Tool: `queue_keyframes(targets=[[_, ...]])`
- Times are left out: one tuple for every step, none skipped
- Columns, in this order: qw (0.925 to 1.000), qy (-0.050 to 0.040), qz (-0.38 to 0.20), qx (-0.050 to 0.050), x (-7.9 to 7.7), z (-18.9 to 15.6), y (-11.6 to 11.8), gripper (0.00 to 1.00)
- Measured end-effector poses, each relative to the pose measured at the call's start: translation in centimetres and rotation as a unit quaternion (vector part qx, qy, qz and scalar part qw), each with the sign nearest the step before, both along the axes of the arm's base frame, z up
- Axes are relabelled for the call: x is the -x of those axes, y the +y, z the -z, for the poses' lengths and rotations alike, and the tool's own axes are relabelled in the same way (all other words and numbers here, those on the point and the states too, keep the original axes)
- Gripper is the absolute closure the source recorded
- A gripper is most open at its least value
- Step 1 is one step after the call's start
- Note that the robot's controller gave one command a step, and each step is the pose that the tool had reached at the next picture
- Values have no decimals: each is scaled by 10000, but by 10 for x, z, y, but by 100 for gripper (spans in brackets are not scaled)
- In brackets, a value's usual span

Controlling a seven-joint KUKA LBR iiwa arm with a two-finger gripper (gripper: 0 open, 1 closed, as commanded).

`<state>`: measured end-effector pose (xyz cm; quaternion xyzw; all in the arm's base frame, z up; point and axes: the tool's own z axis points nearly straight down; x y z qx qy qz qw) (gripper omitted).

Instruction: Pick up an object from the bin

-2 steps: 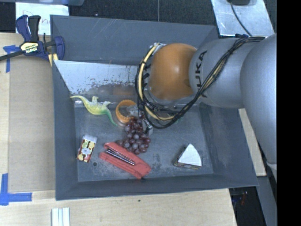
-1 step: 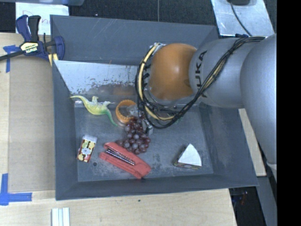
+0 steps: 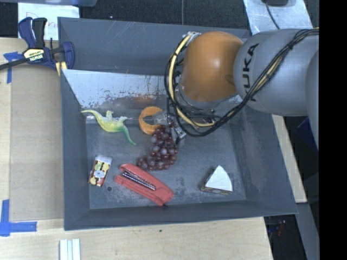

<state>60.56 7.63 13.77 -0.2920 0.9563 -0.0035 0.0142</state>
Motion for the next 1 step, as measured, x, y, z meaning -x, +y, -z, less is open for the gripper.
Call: queue_keyframes(targets=[[10000, 24, 9, -3, 29, -74, -16, 100]])
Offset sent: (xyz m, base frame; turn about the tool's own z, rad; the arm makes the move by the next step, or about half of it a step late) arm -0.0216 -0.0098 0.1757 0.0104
